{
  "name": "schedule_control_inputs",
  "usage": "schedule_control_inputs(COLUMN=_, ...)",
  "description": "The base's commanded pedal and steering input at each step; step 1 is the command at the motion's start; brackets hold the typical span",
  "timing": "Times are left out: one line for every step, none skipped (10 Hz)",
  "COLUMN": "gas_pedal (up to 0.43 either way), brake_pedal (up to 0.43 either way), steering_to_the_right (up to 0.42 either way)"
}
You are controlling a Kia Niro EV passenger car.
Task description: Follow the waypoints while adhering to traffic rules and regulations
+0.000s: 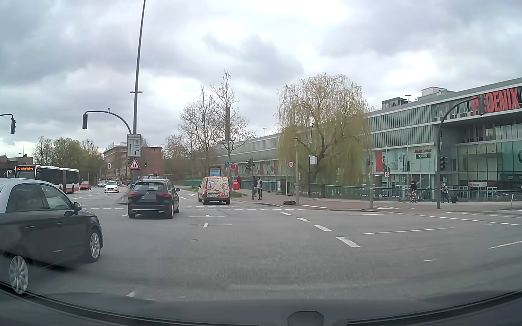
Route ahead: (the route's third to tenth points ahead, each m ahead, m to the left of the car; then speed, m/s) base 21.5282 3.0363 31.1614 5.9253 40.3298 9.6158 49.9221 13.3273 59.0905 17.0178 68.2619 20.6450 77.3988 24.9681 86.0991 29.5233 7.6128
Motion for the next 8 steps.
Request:
schedule_control_inputs(gas_pedal=0.157, brake_pedal=0.006, steering_to_the_right=-0.026)
schedule_control_inputs(gas_pedal=0.150, brake_pedal=0.006, steering_to_the_right=-0.029)
schedule_control_inputs(gas_pedal=0.150, brake_pedal=0.000, steering_to_the_right=-0.030)
schedule_control_inputs(gas_pedal=0.138, brake_pedal=0.000, steering_to_the_right=-0.034)
schedule_control_inputs(gas_pedal=0.138, brake_pedal=0.006, steering_to_the_right=-0.041)
schedule_control_inputs(gas_pedal=0.138, brake_pedal=0.000, steering_to_the_right=-0.047)
schedule_control_inputs(gas_pedal=0.150, brake_pedal=0.000, steering_to_the_right=-0.055)
schedule_control_inputs(gas_pedal=0.150, brake_pedal=0.000, steering_to_the_right=-0.058)
